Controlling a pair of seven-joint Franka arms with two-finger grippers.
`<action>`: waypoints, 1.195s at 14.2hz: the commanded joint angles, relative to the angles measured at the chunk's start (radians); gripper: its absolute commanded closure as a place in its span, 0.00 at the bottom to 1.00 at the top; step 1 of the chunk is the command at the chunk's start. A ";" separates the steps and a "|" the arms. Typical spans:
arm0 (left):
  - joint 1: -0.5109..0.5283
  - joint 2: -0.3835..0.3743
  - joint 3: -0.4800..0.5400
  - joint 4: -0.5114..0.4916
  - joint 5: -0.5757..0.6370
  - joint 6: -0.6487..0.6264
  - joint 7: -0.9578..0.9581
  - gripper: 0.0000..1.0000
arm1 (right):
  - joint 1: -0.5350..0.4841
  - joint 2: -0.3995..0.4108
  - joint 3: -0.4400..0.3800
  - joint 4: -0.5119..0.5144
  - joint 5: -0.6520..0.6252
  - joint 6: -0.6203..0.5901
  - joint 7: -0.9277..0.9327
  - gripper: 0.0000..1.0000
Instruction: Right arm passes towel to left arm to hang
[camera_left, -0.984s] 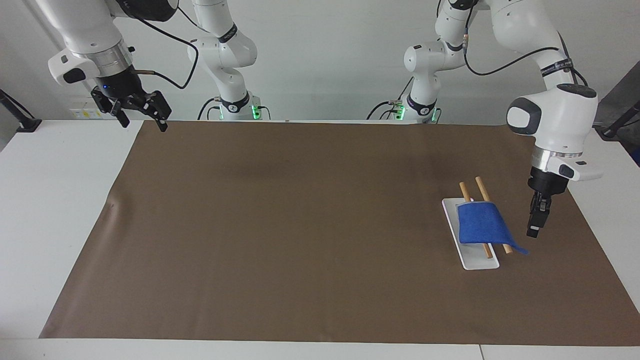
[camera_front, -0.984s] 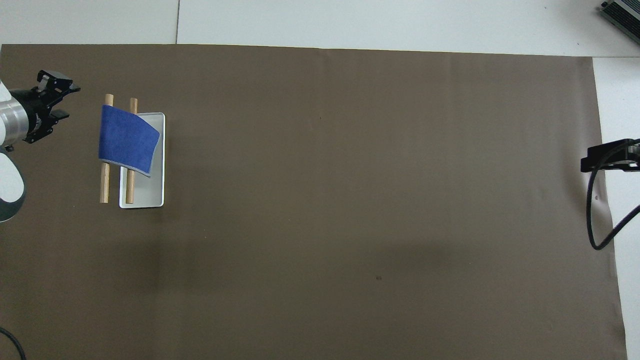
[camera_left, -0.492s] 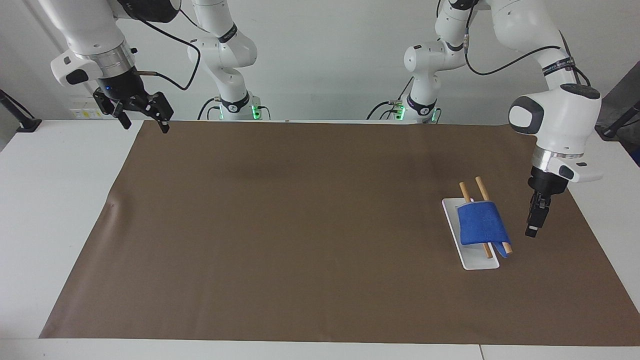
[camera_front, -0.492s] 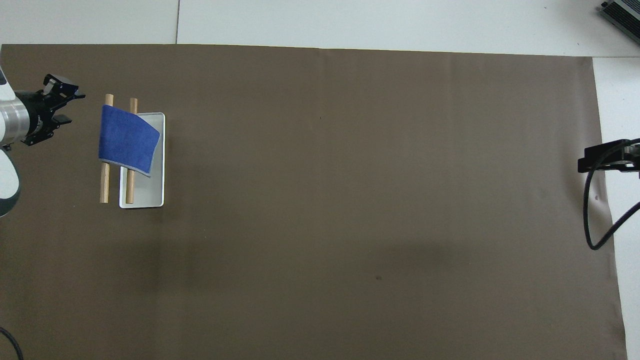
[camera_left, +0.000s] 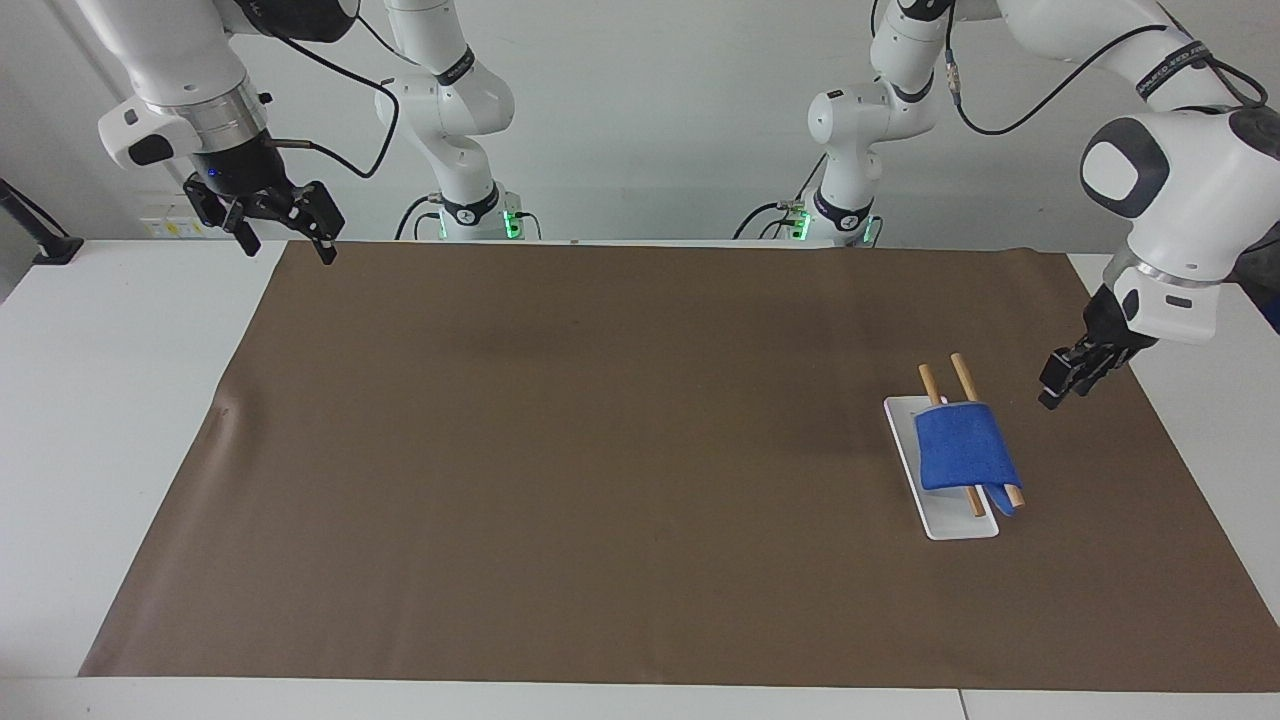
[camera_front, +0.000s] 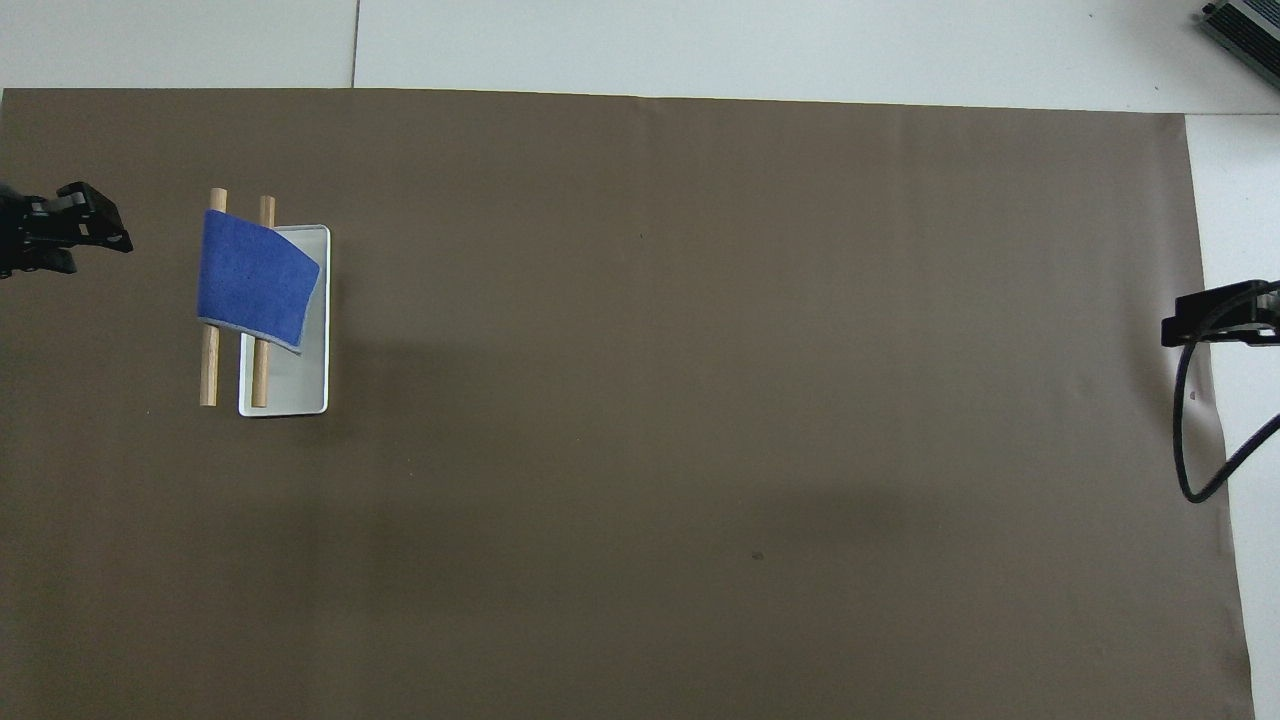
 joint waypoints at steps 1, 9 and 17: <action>-0.008 0.022 -0.010 0.133 0.042 -0.196 0.094 0.44 | -0.013 -0.024 0.008 -0.028 0.007 0.008 0.004 0.00; -0.010 -0.071 -0.075 0.146 0.034 -0.313 0.113 0.30 | -0.013 -0.024 0.008 -0.028 0.007 0.006 0.004 0.00; -0.001 -0.112 -0.083 0.134 -0.018 -0.279 0.104 0.00 | -0.013 -0.024 0.008 -0.028 0.007 0.008 0.004 0.00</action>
